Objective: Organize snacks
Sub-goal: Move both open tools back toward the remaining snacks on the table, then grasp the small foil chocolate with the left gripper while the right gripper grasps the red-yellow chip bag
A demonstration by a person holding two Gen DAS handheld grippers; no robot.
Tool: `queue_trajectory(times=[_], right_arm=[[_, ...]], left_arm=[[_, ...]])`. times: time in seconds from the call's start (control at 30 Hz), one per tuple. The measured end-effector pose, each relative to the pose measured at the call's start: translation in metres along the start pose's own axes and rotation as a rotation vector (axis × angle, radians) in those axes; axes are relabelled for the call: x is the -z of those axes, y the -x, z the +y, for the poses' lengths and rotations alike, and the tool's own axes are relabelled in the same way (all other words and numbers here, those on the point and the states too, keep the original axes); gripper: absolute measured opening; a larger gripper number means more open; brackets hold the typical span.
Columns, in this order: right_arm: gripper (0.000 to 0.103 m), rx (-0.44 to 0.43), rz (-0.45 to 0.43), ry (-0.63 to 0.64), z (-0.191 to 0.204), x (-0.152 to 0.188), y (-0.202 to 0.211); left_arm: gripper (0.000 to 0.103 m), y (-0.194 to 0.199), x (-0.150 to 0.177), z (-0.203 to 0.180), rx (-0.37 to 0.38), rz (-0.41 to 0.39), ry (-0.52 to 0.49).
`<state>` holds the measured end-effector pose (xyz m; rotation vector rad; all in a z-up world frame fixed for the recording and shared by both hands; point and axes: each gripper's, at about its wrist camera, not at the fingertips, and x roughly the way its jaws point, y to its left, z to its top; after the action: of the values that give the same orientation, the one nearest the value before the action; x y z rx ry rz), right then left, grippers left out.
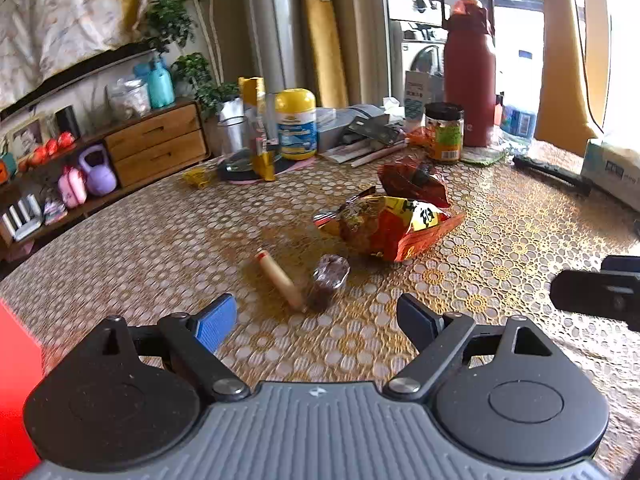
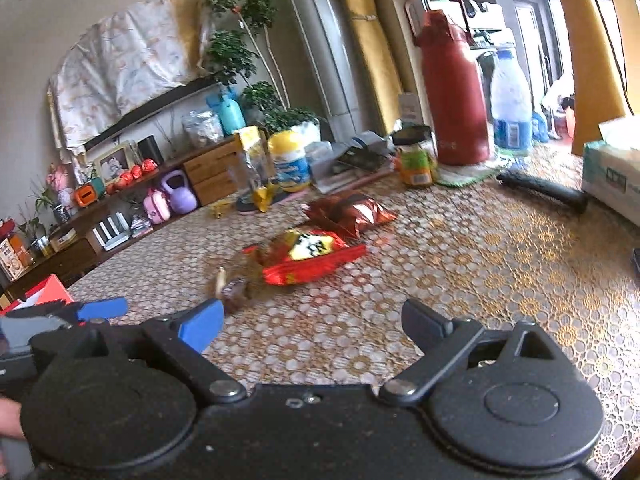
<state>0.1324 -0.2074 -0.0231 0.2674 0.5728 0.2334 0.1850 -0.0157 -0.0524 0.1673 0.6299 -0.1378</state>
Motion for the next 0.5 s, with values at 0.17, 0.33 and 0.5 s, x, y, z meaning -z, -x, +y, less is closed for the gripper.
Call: queue_trajectory(times=[0.17, 0.33, 0.5], right_arm=[[0.096, 0.005, 0.020, -0.018, -0.012, 0.004, -0.009], [0.096, 0.007, 0.032, -0.039, -0.022, 0.008, -0.015], [0.096, 0.014, 0.043, -0.052, -0.029, 0.007, -0.024]], left_arm=[[0.088, -0.027, -0.004, -0.009, -0.009, 0.007, -0.049], [0.088, -0.047, -0.005, -0.013, -0.029, 0.014, -0.083], [0.082, -0.059, -0.006, -0.020, -0.024, 0.001, -0.119]])
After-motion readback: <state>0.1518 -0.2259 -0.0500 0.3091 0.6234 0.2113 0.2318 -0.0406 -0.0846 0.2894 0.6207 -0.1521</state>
